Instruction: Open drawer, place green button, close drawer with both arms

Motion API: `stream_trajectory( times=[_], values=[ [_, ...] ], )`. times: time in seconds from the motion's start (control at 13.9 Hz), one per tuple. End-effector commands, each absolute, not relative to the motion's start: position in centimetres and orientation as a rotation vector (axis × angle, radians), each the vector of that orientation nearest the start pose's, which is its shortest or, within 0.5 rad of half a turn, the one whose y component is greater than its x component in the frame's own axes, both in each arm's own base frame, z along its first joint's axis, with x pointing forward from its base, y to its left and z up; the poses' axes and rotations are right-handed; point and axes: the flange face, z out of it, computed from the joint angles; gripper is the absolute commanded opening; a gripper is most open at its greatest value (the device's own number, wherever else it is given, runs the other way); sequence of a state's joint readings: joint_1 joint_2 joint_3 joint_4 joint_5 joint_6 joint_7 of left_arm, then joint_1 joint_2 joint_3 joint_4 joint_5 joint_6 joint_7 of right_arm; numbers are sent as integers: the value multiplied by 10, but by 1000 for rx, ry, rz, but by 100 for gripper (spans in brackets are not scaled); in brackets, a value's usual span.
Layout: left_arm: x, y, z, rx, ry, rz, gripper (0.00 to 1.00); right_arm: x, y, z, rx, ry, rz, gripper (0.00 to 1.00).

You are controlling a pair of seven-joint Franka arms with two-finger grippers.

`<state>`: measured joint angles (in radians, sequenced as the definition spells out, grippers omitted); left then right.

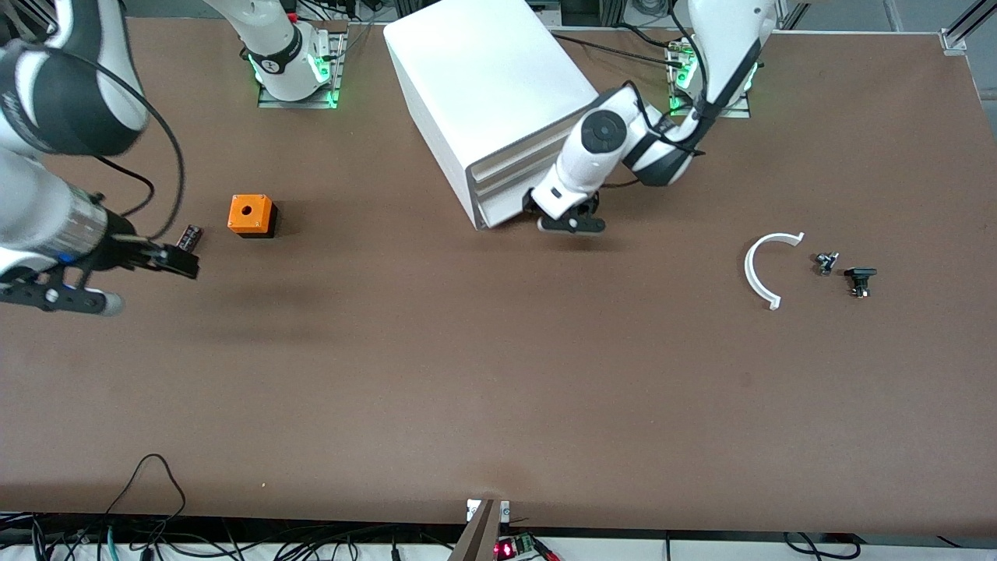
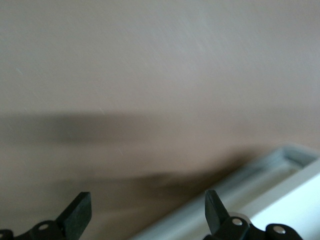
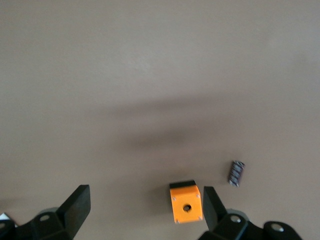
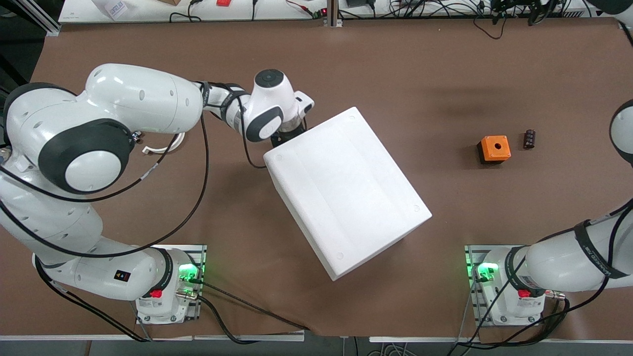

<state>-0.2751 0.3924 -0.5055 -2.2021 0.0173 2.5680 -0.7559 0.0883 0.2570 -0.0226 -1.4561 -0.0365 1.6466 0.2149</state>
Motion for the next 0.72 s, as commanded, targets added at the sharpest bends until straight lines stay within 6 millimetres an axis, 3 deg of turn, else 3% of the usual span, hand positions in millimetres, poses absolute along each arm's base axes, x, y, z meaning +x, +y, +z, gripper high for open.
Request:
stream_trajectory(
  times=[0.0, 0.14, 0.29, 0.36, 0.57, 0.65],
  values=[
    [371, -401, 235, -3244, 101, 195, 100, 608, 14, 550, -3184, 287, 156, 100],
    [369, -402, 236, -3240, 107, 202, 100, 603, 7, 554, -3191, 190, 160, 100],
    [384, -393, 244, -3249, 81, 160, 100, 598, 4, 554, -3199, 76, 158, 100],
    [414, -370, 260, -3267, -23, 93, 100, 590, -2, 555, -3203, 47, 153, 100],
    [519, -267, 341, -3283, -416, -211, 100, 572, -6, 553, -3203, 27, 141, 100],
    [533, -243, 363, -3268, -428, -286, 100, 564, -6, 553, -3202, 25, 119, 100]
  ],
)
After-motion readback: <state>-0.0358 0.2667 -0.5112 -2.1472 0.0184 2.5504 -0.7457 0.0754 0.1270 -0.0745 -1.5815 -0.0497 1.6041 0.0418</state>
